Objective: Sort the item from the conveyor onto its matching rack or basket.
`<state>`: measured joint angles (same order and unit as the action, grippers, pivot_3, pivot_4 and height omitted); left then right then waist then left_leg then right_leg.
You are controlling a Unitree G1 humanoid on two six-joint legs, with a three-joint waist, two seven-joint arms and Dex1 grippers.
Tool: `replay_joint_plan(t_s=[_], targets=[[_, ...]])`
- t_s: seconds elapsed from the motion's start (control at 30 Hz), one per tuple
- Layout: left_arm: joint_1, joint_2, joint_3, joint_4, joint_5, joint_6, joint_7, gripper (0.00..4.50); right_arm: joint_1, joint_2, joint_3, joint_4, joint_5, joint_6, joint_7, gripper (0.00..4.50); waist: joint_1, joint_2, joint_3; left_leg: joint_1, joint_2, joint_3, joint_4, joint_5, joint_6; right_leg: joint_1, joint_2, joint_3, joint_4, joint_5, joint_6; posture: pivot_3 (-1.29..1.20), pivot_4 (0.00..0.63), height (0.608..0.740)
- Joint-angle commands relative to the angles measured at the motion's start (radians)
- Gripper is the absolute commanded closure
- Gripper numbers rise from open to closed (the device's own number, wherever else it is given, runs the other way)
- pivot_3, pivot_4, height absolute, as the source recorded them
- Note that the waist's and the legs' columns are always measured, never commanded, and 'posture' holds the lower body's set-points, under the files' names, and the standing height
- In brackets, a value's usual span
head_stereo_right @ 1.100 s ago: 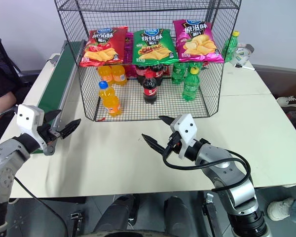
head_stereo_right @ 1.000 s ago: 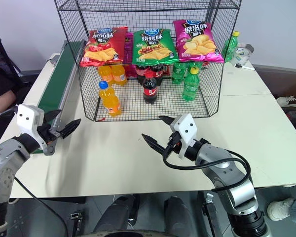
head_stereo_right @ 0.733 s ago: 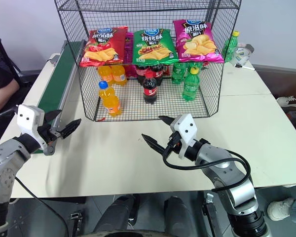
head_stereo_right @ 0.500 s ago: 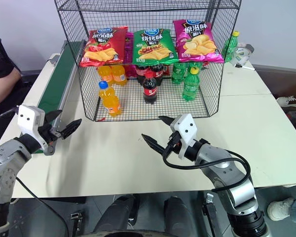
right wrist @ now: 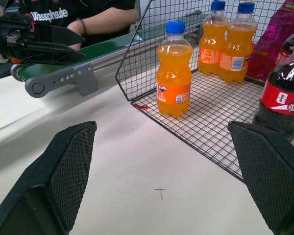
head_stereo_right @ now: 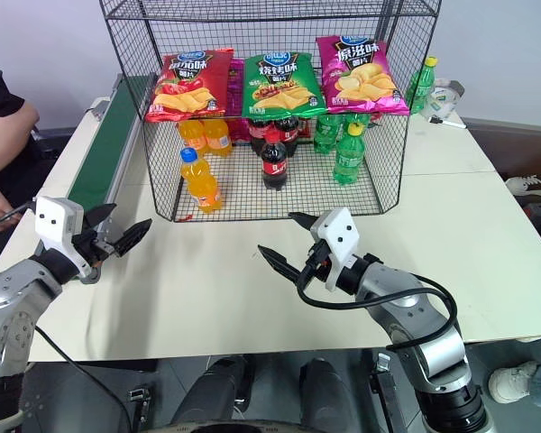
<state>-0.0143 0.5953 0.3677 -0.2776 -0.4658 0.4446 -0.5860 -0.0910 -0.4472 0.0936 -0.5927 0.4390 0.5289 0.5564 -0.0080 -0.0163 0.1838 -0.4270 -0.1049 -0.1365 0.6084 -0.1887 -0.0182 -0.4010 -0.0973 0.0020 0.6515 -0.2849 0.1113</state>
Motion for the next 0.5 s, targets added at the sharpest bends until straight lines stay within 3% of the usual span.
replay_joint_plan(t_s=[0.03, 0.5], targets=[[-0.018, 0.000, 0.006, -0.009, 0.006, -0.024, 0.011, 0.05, -0.008, 0.013, -0.007, -0.019, 0.011, -0.025, 0.003, 0.00, 0.000, 0.000, 0.000, 0.000, 0.000, 0.000, 0.000, 0.000, 0.000, 0.000, 0.000, 0.000, 0.000, 0.000, 0.000, 0.00, 0.150, 0.740], [0.006, -0.033, 0.042, -0.020, 0.026, -0.053, 0.089, 0.05, -0.013, 0.014, 0.002, -0.015, 0.018, -0.023, 0.030, 0.00, 0.000, 0.000, 0.000, 0.000, 0.000, 0.000, 0.000, 0.000, 0.000, 0.000, 0.000, 0.000, 0.000, 0.000, 0.000, 0.00, 0.150, 0.740]])
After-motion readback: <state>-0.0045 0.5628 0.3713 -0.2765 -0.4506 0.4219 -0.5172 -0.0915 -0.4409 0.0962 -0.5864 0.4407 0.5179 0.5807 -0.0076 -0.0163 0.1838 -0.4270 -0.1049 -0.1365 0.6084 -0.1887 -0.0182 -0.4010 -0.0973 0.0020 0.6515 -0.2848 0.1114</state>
